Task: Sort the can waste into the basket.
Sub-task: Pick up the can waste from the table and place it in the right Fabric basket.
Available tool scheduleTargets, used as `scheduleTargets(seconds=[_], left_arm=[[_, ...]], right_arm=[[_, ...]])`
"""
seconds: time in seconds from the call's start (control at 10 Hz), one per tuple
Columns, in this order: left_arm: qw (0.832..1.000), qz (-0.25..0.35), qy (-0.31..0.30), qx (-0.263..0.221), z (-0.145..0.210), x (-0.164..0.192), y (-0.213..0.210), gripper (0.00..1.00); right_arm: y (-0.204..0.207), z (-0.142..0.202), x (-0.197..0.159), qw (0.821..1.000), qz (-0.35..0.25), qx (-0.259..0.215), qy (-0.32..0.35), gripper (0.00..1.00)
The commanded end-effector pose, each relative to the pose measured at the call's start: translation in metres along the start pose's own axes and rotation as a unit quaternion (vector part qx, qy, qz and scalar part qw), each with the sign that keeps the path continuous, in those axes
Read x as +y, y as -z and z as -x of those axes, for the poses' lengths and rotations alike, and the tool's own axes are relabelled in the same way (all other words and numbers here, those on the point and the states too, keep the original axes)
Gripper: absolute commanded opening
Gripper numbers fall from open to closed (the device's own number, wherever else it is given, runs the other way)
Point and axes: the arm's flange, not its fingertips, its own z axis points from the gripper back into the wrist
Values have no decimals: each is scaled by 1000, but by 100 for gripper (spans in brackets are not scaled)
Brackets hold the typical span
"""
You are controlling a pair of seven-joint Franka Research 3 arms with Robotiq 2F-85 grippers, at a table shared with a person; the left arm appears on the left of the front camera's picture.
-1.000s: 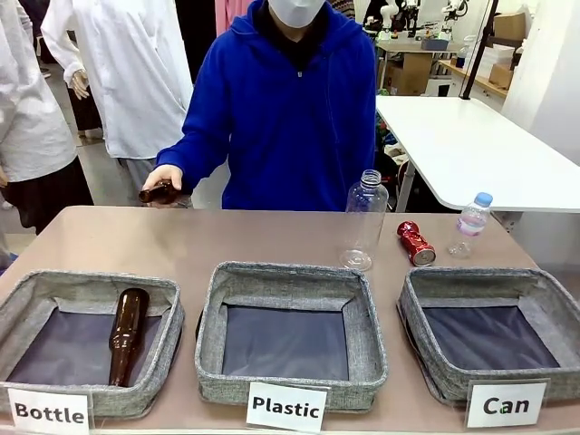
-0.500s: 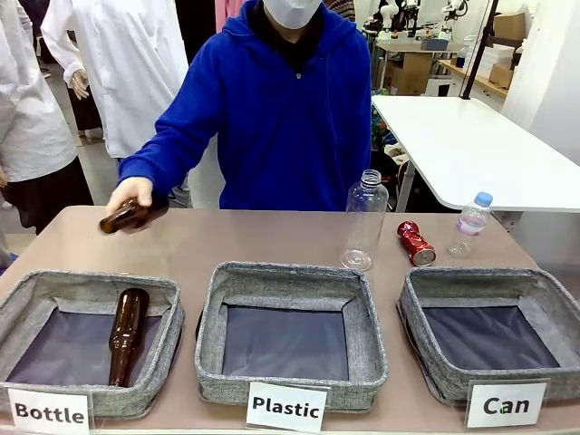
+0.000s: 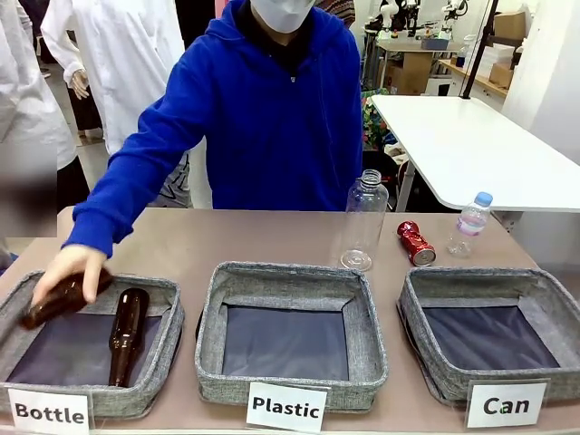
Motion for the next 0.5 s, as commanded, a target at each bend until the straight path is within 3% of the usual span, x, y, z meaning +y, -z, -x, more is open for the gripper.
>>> scheduleTargets(seconds=[0.0, 0.2, 0.4], left_arm=[[993, 24, -6, -115, 34, 11, -22, 0], [988, 27, 9, -152, 49, 13, -23, 0], [991, 22, 10, -133, 41, 11, -9, 0]], right_arm=[[0, -2, 0, 1000, -10, -8, -13, 100], [0, -2, 0, 1000, -10, -8, -13, 100], [0, -2, 0, 1000, -10, -8, -13, 100]])
